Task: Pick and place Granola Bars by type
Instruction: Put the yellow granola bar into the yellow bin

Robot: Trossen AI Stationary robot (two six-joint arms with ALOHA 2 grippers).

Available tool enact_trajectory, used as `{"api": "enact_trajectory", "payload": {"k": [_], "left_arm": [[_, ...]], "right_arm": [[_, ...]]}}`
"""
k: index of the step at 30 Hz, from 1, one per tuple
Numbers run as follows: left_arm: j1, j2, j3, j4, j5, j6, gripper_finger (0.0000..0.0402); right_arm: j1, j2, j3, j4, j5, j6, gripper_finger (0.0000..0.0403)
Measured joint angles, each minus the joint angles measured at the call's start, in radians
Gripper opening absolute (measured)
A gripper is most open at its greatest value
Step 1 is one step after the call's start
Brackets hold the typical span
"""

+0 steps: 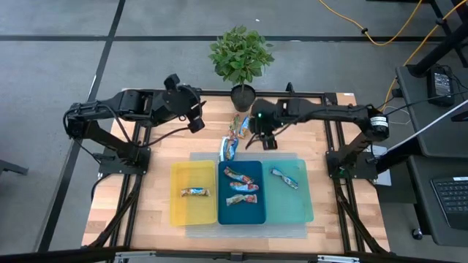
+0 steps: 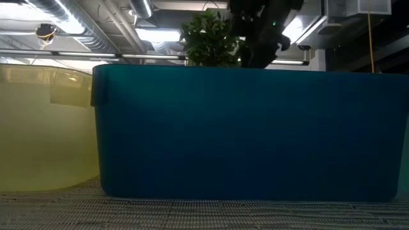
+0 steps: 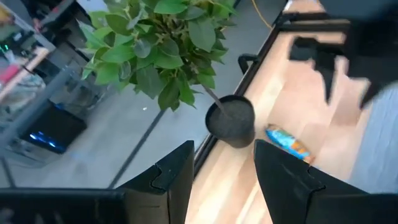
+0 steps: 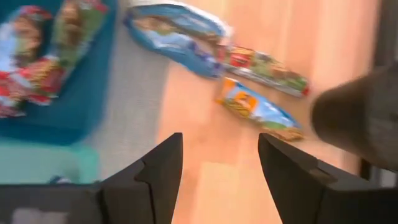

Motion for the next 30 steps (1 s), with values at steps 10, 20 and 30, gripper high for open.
{"api": "enact_trajectory", "payload": {"k": [10,20,30], "left_arm": [[0.026,-0.001,0.0,-0.002,-0.124,0.07,0.0159],[0.098,-0.001,0.0,-0.002,-0.135,-0.047,0.0159],[0.126,-0.001,0.0,-0.002,-0.132,-0.097,0.0159]], "right_arm": [[-0.166,0.084,0.0,0.057,-0.142,-0.18,0.0277],[-0.182,0.262,0.0,0.147,-0.094,-0.549,0.0299],[-0.184,0.347,0.067,0.177,-0.135,-0.638,0.0274]]}}
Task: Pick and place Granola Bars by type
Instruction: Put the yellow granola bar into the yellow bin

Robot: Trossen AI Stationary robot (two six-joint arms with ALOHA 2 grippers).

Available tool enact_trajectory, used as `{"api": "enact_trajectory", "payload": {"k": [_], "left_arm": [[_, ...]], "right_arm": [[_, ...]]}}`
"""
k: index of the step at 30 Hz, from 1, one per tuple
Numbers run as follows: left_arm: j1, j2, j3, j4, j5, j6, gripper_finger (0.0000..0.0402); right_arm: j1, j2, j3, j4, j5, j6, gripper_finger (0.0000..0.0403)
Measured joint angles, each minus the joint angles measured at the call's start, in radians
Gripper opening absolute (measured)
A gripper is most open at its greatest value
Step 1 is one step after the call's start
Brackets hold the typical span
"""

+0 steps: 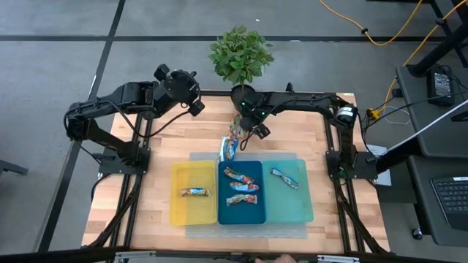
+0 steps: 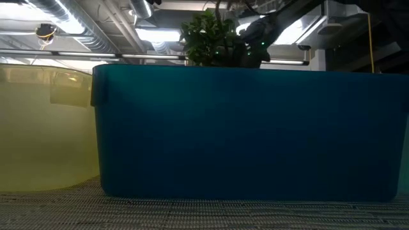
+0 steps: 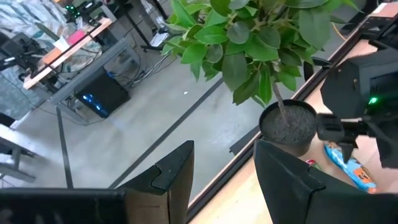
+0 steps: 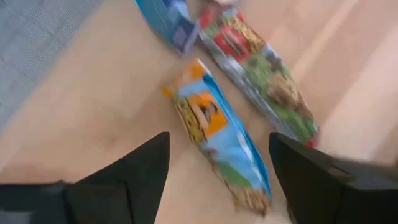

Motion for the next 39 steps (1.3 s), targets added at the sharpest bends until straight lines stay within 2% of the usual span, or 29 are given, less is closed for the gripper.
{"api": "enact_trajectory", "payload": {"k": [4,18,23,29,34,39], "left_arm": [[0.006,0.0,0.0,0.0,0.001,-0.02,0.0159],[0.009,0.0,0.0,0.0,0.005,-0.017,0.0159],[0.009,0.0,0.0,0.0,0.044,-0.016,0.0159],[0.009,0.0,0.0,0.0,0.092,-0.017,0.0159],[0.009,0.0,0.0,0.0,0.11,-0.019,0.0159],[0.009,0.0,0.0,0.0,0.11,-0.02,0.0159]], "right_arm": [[-0.006,0.031,0.021,-0.006,-0.069,0.019,0.0268],[-0.006,0.127,0.022,0.013,-0.074,0.038,0.0268],[-0.006,0.132,0.022,0.015,-0.075,0.042,0.0262],[-0.006,0.132,0.022,0.026,-0.074,0.041,0.0207],[-0.006,0.132,0.022,0.035,-0.062,0.044,0.0136],[-0.003,0.132,0.024,0.052,-0.006,0.084,0.007]]}}
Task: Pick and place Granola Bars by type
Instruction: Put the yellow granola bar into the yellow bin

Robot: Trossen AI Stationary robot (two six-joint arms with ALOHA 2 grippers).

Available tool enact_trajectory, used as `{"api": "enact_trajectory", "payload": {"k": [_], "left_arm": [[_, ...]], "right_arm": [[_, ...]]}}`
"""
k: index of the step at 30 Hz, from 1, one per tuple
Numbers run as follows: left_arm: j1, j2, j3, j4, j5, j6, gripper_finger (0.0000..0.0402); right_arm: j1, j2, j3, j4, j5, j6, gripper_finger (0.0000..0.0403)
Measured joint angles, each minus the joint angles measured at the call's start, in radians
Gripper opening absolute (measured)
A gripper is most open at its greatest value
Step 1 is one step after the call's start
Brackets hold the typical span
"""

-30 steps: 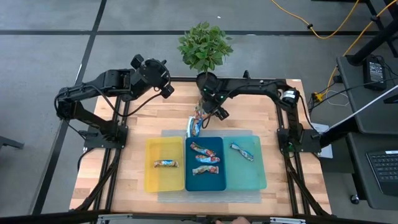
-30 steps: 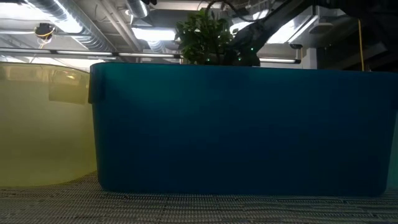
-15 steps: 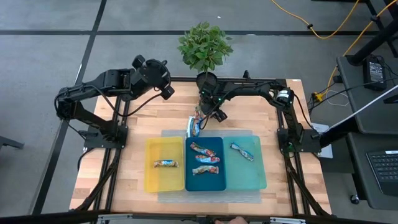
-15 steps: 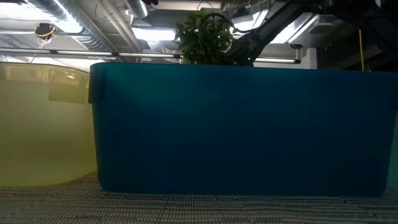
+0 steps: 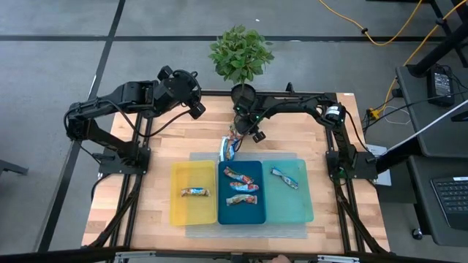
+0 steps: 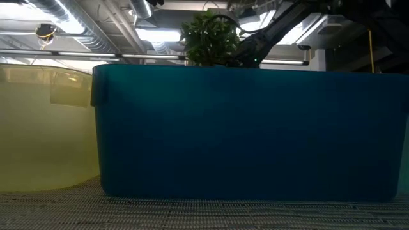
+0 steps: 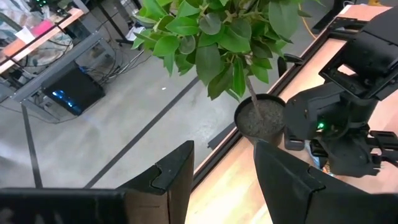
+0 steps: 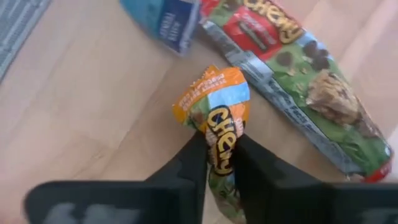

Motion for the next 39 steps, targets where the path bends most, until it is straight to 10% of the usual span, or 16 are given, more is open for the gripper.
{"api": "enact_trajectory", "payload": {"k": [21,39], "left_arm": [[0.0,0.0,0.0,-0.024,0.002,0.002,0.0159],[0.0,-0.019,0.0,-0.139,0.004,0.002,0.0159]], "right_arm": [[0.019,-0.001,0.341,-0.318,-0.215,0.359,0.0027],[0.149,-0.096,0.356,-0.55,-0.19,0.505,0.0027]]}}
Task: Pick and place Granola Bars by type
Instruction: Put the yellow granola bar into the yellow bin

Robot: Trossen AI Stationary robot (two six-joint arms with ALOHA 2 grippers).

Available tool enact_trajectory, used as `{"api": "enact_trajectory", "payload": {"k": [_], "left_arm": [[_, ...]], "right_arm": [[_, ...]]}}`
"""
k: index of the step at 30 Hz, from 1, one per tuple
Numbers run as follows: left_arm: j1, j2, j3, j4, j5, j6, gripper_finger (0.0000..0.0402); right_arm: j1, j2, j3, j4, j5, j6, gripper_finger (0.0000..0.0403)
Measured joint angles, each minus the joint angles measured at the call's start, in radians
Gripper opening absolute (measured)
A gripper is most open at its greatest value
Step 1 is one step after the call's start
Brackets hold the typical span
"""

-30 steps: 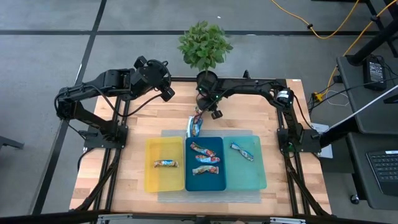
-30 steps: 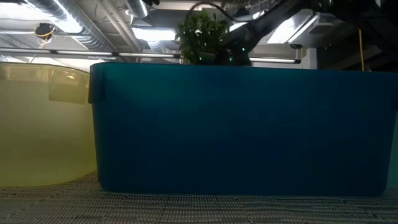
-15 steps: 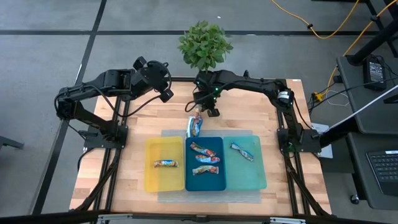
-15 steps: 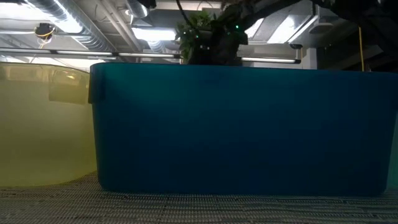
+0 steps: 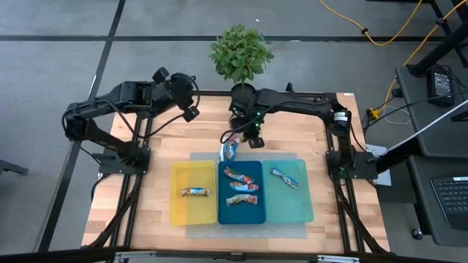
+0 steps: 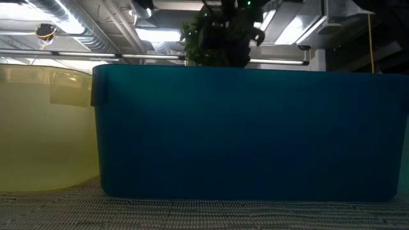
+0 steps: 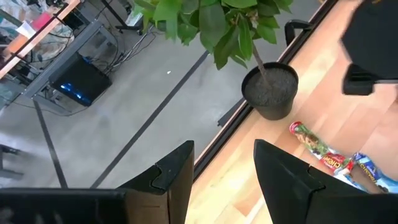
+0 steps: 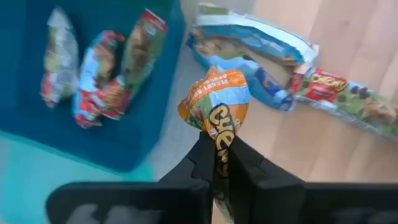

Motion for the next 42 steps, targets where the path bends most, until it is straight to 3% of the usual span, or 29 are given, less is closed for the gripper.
{"api": "enact_trajectory", "payload": {"k": [12,20,31,38,42], "left_arm": [[-0.008,-0.057,0.0,-0.058,0.116,-0.029,0.0159],[-0.042,-0.092,0.0,-0.069,0.119,-0.029,0.0159],[-0.075,-0.095,0.0,-0.057,0.127,-0.042,0.0159],[-0.09,-0.081,0.0,-0.032,0.135,-0.055,0.0159],[-0.093,-0.08,-0.049,0.085,0.201,-0.053,0.0159]], "right_arm": [[0.146,-0.156,-0.129,-0.042,0.004,0.264,0.0025],[0.299,-0.312,-0.233,0.188,0.095,0.446,0.0031],[0.359,-0.354,-0.189,0.514,0.151,0.439,0.0023],[0.359,-0.372,-0.158,0.561,0.318,0.371,0.0033],[0.359,-0.418,-0.158,0.602,0.419,0.367,0.0023]]}}
